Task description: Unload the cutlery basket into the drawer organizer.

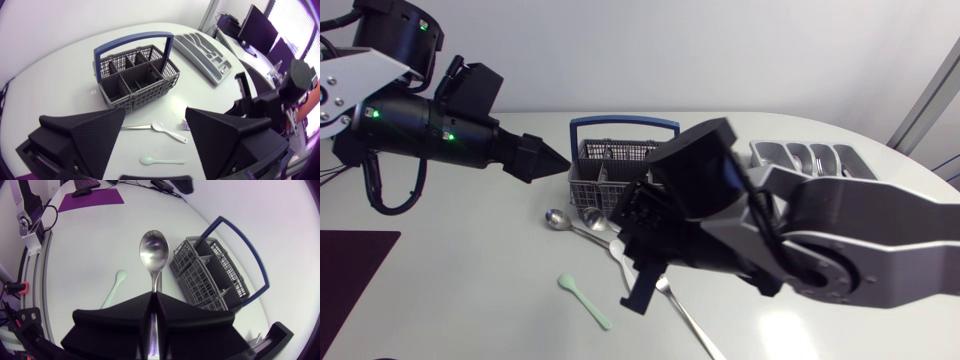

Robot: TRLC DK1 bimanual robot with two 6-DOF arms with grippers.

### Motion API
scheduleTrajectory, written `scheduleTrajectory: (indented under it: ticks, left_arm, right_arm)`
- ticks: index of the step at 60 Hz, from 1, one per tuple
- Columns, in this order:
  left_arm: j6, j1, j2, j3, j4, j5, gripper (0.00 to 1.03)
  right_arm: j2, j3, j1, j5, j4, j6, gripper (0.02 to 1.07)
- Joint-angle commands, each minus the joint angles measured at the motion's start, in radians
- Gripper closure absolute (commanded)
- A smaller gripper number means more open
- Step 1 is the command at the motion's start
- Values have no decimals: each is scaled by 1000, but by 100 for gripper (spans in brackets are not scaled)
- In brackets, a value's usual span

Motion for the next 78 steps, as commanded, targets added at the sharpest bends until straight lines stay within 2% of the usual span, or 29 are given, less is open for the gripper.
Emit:
scheduleTrajectory:
  ticks: [1,5,13,21,28,34,47,50,56,67,73,78]
  left_arm:
    - [119,8,-5,-25,-1,2,7]
    - [225,2,0,-82,1,-23,7]
    - [340,-7,-3,-157,7,-57,7]
    - [460,-12,0,-228,5,-58,7]
    - [518,-14,11,-258,9,-57,7]
    - [520,-14,51,-258,15,-57,7]
    - [510,-53,81,-254,15,-70,7]
    - [509,-69,87,-255,15,-81,7]
    - [509,-90,104,-260,16,-98,7]
    - [510,-116,123,-258,22,-123,7]
    - [510,-127,132,-261,22,-130,7]
    - [512,-133,132,-269,22,-135,7]
  right_arm:
    - [-74,-54,-71,-36,-40,-27,101]
    - [-146,-93,-161,-103,-85,-67,101]
    - [-224,-143,-342,-228,-152,-168,101]
    - [-270,-177,-666,-438,-238,-375,101]
    - [-255,-174,-884,-551,-312,-552,101]
    - [-209,-168,-1030,-607,-362,-705,101]
    - [-20,-99,-1280,-663,-418,-988,101]
    - [62,-36,-1359,-676,-477,-1093,101]
    - [173,50,-1468,-677,-514,-1239,101]
    - [336,173,-1591,-656,-548,-1514,101]
    - [405,223,-1614,-625,-545,-1549,101]
    - [438,229,-1620,-594,-528,-1659,101]
